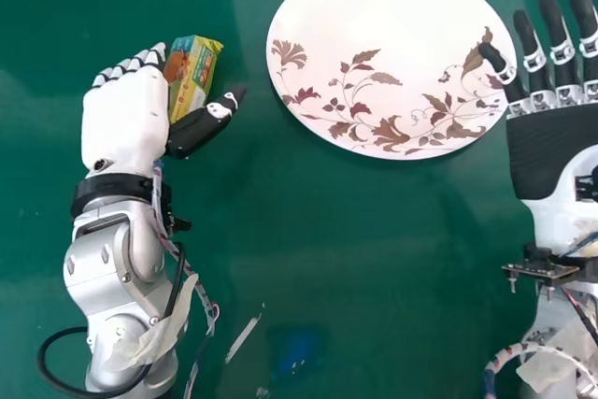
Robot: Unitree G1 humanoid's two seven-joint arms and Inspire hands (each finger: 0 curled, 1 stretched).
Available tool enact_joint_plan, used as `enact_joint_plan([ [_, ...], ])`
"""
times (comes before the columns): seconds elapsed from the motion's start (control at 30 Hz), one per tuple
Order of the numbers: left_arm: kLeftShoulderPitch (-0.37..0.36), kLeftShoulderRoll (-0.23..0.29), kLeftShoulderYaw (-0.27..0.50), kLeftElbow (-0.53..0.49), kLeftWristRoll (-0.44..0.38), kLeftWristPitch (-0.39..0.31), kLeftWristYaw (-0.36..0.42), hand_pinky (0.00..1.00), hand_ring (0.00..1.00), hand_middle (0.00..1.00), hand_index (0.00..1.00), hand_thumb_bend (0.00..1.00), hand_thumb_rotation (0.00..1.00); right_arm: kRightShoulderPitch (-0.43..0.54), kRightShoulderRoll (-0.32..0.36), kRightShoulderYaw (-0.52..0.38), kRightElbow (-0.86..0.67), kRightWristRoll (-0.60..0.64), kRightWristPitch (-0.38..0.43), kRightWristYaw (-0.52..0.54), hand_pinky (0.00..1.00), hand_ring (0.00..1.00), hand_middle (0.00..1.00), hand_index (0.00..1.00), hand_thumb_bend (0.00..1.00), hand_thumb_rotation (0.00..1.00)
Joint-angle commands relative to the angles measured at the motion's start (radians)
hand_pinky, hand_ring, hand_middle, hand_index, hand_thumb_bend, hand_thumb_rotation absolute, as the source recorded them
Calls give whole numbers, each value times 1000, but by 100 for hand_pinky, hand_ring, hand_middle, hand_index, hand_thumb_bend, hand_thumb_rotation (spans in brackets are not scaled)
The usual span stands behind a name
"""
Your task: Pick up biscuit and place it in the plate
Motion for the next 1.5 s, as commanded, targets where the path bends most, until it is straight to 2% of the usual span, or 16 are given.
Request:
enact_joint_plan([
  [0.0,17,-75,-28,8,1,17,6,100,100,100,100,100,97,22,8,-7,-16,6,-14,-8,77,100,100,97,100,39],
  [0.27,4,-67,-10,51,-16,50,1,100,100,100,100,100,96,15,-5,-22,-1,24,-14,15,72,100,100,97,100,38],
  [0.4,-4,-57,14,77,-33,82,6,100,100,100,100,100,96,13,-10,-30,-1,27,-11,12,76,100,100,97,100,39],
  [0.7,-20,-21,46,148,-80,127,32,100,100,100,100,100,96,11,-18,-39,-12,24,-5,0,75,100,100,97,100,39],
  [0.87,-29,-15,57,168,-93,142,40,100,100,100,100,100,97,13,-17,-36,-17,24,-2,-4,78,100,100,97,100,39],
  [1.1,-46,-1,65,200,-114,158,58,100,100,100,100,100,96,6,-28,-39,-1,40,5,19,78,100,100,96,100,40],
  [1.3,-57,7,66,219,-119,168,64,100,97,100,97,100,90,3,-34,-44,9,72,33,23,81,100,100,96,100,40],
  [1.33,-58,9,66,221,-117,169,61,91,89,96,95,100,86,5,-32,-45,5,74,39,15,82,100,100,96,100,40],
  [1.43,-61,19,63,228,-100,171,34,78,78,89,91,100,81,15,-25,-46,-16,66,46,-17,83,100,100,95,100,39],
  [1.47,-62,26,62,230,-92,168,18,70,71,84,89,100,78,17,-20,-46,-25,63,47,-34,86,100,100,95,100,39],
])
